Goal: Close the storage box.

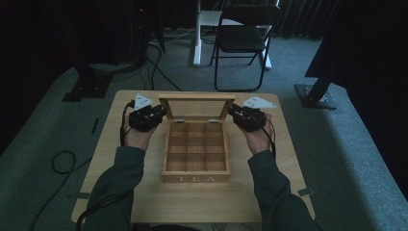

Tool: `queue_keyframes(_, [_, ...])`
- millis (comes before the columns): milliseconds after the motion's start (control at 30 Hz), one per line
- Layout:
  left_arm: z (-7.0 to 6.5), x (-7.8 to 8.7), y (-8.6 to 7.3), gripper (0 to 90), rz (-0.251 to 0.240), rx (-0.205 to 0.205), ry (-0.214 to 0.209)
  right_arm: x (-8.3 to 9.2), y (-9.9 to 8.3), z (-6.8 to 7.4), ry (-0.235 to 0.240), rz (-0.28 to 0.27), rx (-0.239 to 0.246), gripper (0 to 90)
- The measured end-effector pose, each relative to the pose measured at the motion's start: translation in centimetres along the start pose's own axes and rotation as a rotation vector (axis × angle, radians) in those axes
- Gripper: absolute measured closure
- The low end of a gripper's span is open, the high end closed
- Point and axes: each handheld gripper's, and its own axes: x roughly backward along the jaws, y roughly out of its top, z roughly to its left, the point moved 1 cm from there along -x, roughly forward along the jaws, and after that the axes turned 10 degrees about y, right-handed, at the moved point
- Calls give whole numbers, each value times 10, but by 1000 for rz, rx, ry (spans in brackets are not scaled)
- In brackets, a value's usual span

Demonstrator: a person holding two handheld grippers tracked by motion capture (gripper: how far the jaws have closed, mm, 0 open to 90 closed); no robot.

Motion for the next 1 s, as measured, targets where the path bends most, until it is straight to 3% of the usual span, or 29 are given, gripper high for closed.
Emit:
queue_keyframes(567, [-2, 8, -7, 718, -12, 16, -20, 8, -6, 6, 20, -20, -29, 735])
queue_keyframes(1000, [-4, 12, -13, 718, -14, 9, -24, 12, -10, 11, 22, -7, -17, 732])
